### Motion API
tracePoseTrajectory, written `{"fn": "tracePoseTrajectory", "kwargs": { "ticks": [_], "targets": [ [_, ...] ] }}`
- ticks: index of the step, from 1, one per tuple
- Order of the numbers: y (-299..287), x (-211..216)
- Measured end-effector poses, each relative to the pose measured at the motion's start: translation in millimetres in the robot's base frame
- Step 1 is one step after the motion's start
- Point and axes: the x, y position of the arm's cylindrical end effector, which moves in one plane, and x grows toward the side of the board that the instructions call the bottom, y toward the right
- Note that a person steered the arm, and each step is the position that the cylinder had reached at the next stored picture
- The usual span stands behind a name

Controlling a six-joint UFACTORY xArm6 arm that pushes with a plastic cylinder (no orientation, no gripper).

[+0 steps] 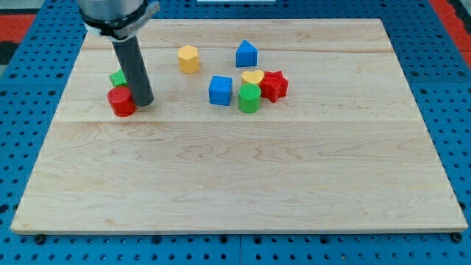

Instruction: Push the green circle and the blue cube closer to green star

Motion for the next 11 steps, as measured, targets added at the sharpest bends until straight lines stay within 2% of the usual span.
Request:
{"fn": "tracePoseTrajectory", "kwargs": {
  "ticks": [2, 3, 4, 5, 7, 8, 10, 11],
  "targets": [
    [1.8, 11.2],
    [25.5, 30.7],
    [104.7, 33.3],
    [126.7, 46.2],
    [209.3, 40.8],
    [199.9, -4.1],
    [110.0, -19.3],
    [84.6, -19.6]
  ]
}}
